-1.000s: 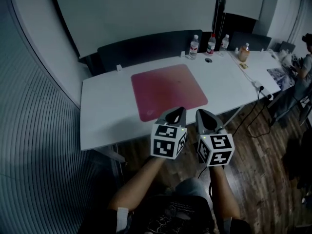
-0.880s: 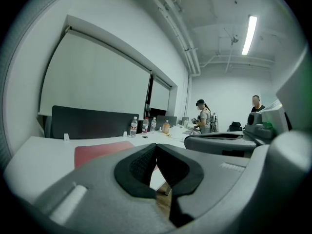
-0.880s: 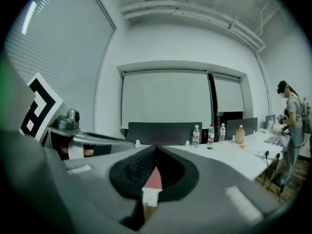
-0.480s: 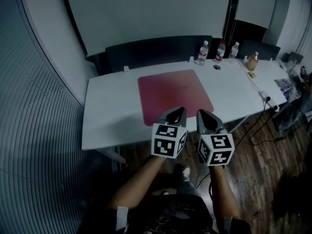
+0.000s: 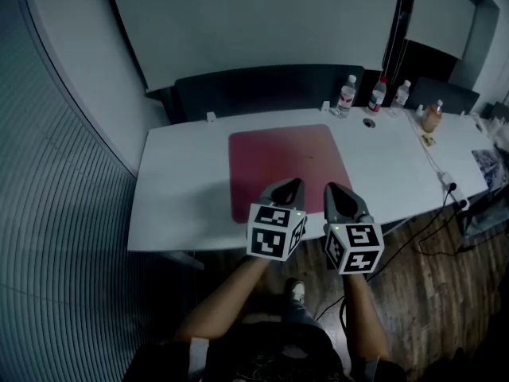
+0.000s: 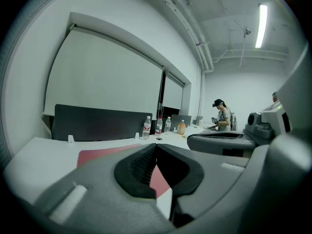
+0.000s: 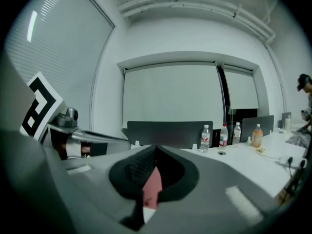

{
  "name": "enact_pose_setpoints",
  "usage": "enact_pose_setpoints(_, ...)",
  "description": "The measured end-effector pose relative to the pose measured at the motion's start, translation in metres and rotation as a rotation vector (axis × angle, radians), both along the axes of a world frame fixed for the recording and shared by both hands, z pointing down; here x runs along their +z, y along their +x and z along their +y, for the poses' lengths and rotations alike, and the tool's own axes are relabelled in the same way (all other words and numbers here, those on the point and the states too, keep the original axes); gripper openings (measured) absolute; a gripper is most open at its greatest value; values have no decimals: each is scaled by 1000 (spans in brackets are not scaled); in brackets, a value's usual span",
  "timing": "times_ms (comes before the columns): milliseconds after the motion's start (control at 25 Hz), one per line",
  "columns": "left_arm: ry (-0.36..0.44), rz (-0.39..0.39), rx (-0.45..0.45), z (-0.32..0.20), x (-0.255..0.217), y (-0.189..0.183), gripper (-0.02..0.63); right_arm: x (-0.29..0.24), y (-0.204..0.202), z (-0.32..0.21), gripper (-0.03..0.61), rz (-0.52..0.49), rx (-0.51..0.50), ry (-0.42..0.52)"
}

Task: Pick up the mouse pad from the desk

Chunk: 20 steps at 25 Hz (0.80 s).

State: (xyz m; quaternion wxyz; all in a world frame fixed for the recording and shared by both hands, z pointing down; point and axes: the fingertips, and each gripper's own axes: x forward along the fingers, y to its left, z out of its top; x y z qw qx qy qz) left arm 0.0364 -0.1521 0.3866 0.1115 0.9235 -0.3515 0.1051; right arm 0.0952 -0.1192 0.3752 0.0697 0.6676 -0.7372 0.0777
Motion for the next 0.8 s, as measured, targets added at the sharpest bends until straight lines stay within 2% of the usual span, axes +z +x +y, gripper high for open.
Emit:
enact_pose_setpoints(480, -34, -16, -104, -77, 23, 37, 6, 24, 45, -80, 2, -9, -103, -37)
enact_pose_setpoints(800, -57, -17, -182, -112, 44, 46, 6, 48, 68, -115, 2, -8, -176, -63)
